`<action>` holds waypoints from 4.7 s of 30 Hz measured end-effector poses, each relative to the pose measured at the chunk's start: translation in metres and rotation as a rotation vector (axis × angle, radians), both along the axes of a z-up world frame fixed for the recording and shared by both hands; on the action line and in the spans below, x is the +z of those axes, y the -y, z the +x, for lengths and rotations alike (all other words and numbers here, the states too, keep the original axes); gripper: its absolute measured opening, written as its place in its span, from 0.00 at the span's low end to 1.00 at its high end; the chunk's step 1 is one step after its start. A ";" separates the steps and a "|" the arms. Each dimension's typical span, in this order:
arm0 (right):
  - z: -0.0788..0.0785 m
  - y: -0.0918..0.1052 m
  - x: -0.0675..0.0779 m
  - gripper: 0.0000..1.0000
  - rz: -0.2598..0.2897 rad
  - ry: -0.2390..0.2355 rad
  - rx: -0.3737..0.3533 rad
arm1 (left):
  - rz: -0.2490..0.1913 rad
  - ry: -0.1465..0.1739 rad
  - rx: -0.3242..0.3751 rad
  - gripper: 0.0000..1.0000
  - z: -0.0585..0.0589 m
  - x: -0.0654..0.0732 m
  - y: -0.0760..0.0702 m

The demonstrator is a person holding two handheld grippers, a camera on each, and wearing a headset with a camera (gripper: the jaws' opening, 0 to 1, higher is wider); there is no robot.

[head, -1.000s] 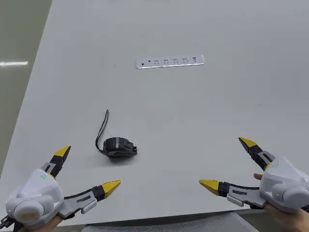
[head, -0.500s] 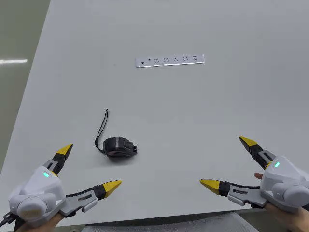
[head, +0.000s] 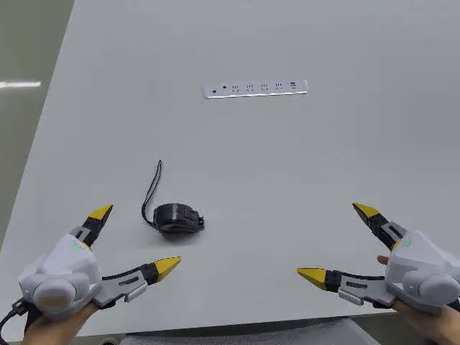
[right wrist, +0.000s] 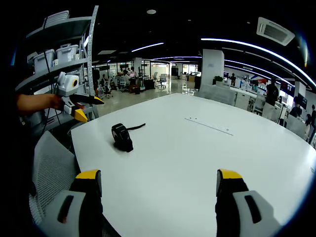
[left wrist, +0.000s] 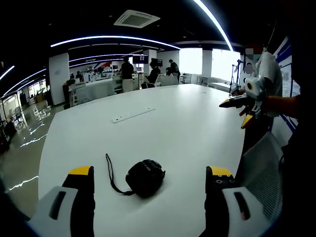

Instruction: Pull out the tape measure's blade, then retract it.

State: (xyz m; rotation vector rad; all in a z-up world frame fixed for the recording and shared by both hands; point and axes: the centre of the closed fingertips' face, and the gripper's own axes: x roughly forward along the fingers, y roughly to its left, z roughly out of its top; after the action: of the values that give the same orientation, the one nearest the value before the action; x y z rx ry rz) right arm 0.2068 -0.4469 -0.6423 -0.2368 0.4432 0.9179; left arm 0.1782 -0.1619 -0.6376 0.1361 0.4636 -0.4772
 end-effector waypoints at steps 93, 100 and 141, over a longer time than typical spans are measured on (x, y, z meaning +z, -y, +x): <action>0.038 -0.139 -0.097 0.45 -0.077 -0.016 0.621 | 0.450 -0.237 -0.731 0.34 0.046 -0.116 0.003; 0.036 -0.154 -0.103 0.42 -0.080 -0.022 0.657 | 0.466 -0.220 -0.742 0.29 0.052 -0.119 0.007; 0.033 -0.223 -0.140 0.21 -0.085 -0.058 0.785 | 0.348 -0.200 -0.683 0.26 0.053 -0.121 0.007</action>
State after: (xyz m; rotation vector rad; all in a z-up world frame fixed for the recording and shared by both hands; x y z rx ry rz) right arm 0.2393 -0.2235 -0.7822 -0.4798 0.4474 1.6777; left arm 0.2312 -0.1693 -0.7581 0.5974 0.6952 -1.0842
